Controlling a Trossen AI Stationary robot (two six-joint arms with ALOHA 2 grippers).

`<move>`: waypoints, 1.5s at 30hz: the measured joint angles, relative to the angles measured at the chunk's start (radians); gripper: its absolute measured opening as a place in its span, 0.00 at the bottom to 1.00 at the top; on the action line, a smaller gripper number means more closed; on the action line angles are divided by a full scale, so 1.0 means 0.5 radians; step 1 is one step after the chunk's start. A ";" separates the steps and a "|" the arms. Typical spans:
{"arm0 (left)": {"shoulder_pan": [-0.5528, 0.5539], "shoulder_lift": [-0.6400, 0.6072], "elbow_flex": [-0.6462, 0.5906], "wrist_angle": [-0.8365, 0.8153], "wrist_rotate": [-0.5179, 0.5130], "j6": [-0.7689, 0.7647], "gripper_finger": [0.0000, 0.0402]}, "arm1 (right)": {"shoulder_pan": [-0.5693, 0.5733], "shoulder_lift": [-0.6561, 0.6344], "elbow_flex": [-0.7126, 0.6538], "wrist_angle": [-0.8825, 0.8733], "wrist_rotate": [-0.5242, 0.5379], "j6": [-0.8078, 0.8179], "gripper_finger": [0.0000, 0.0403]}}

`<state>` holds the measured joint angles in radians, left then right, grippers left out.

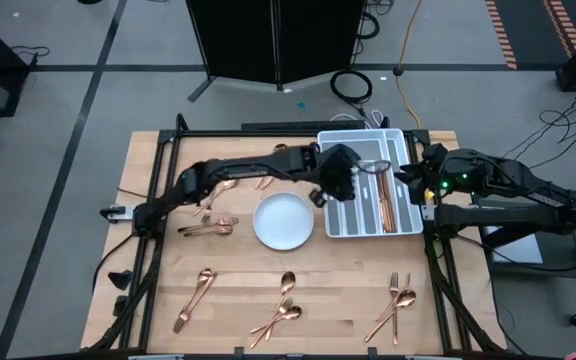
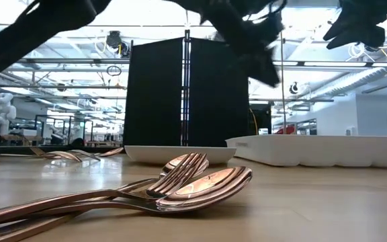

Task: Sort silverware
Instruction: Put the spoon in the silverware tray

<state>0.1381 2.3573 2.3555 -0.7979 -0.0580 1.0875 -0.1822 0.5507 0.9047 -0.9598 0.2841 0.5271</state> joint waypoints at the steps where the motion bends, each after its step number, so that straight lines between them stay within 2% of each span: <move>1: 0.004 -0.033 -0.001 -0.120 -0.065 -0.144 0.28 | 0.000 0.001 0.000 0.000 0.002 -0.025 0.35; 4: 0.006 -0.146 0.001 -0.429 -0.181 -0.543 0.28 | 0.000 0.000 0.000 0.017 0.004 -0.084 0.35; 8: 0.030 -0.240 0.001 -0.991 -0.199 -1.076 0.28 | 0.000 0.001 0.000 0.017 0.004 -0.099 0.35; 12: 0.085 -0.299 -0.002 -1.514 -0.018 -1.486 0.28 | 0.000 0.001 0.000 0.021 0.004 -0.081 0.35; 15: 0.123 -0.371 -0.056 -1.527 0.203 -1.706 0.28 | 0.000 0.001 0.000 0.077 0.004 -0.067 0.35; 17: 0.135 -0.444 -0.135 -1.543 0.329 -1.749 0.28 | 0.002 0.009 -0.017 0.184 0.004 -0.067 0.35; 20: 0.121 -0.640 -0.309 -1.535 0.383 -1.781 0.28 | 0.002 0.025 -0.120 0.423 -0.005 -0.072 0.35; 24: 0.057 -1.016 -0.732 -1.324 0.391 -1.914 0.28 | 0.002 0.124 -0.356 0.790 -0.202 -0.102 0.35; 27: -0.010 -1.380 -1.182 -0.970 0.316 -2.126 0.28 | 0.002 0.253 -0.527 1.076 -0.395 -0.140 0.35; 31: -0.139 -1.827 -1.839 -0.471 0.122 -2.464 0.28 | 0.003 0.427 -0.647 1.399 -0.561 -0.151 0.35; 34: -0.229 -2.065 -2.276 -0.182 -0.086 -2.735 0.28 | 0.037 0.547 -0.658 1.475 -0.624 -0.151 0.35; 36: -0.274 -2.173 -2.527 -0.036 -0.181 -2.898 0.28 | 0.082 0.610 -0.658 1.526 -0.626 -0.151 0.35; 39: -0.317 -2.230 -2.826 0.082 -0.202 -3.104 0.28 | 0.161 0.688 -0.658 1.590 -0.626 -0.140 0.35; 45: -0.328 -2.191 -3.135 0.090 -0.193 -3.159 0.28 | 0.373 0.799 -0.657 1.653 -0.554 -0.136 0.35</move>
<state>-0.0260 1.2617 0.7878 -0.7529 -0.1544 -0.4919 0.0044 0.9502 0.5762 -0.1334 0.0073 0.4591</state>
